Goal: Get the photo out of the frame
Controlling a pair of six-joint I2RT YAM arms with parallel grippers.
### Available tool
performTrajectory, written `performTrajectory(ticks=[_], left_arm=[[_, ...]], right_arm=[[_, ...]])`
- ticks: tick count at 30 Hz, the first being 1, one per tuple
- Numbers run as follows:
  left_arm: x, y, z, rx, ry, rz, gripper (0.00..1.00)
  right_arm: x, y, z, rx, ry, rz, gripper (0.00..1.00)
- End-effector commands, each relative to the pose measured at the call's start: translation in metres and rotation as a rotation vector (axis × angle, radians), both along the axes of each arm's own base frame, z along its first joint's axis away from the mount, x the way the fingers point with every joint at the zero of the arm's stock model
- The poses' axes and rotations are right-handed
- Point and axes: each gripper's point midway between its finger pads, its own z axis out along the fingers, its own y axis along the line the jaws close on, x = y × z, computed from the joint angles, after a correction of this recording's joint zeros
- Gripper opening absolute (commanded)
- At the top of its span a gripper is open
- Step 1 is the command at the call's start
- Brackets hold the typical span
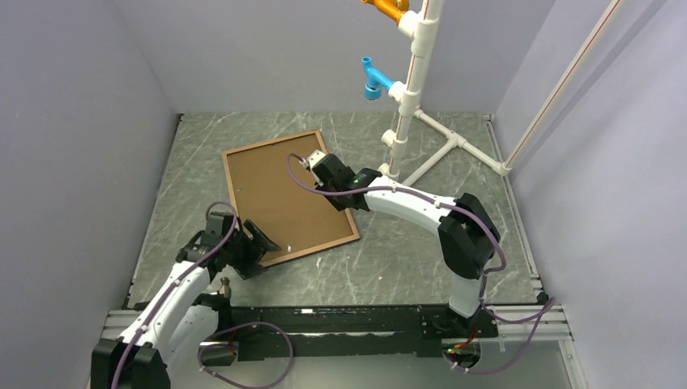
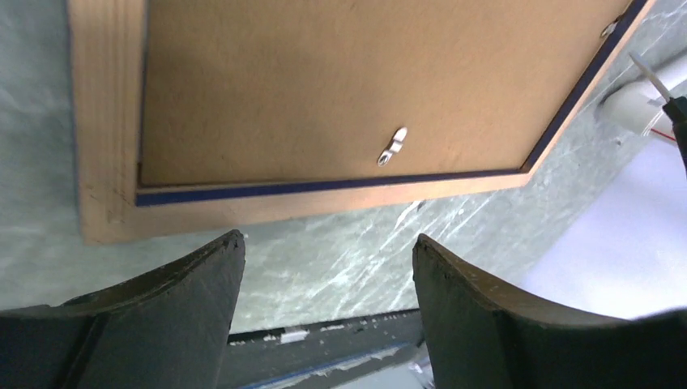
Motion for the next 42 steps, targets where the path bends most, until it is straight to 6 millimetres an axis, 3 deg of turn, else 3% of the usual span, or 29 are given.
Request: performTrajectory(ticks=[1, 5, 21, 33, 42], left_arm=[[-0.003, -0.031, 0.003, -0.224, 0.074, 0.102, 0.77], [-0.002, -0.037, -0.004, -0.264, 0.115, 0.154, 0.75], [-0.010, -0.017, -0.043, -0.124, 0.201, 0.226, 0.70], [-0.016, -0.012, -0.050, -0.097, 0.204, 0.231, 0.70], [-0.012, -0.017, -0.045, -0.121, 0.196, 0.220, 0.78]], right_arm=[[-0.002, -0.005, -0.009, -0.004, -0.034, -0.056, 0.00], [-0.006, -0.002, -0.019, -0.026, -0.035, -0.052, 0.00], [0.011, -0.007, -0.039, -0.186, -0.146, -0.034, 0.00], [0.018, 0.008, -0.035, -0.134, -0.223, 0.053, 0.00], [0.015, 0.019, -0.021, -0.022, -0.216, 0.069, 0.00]])
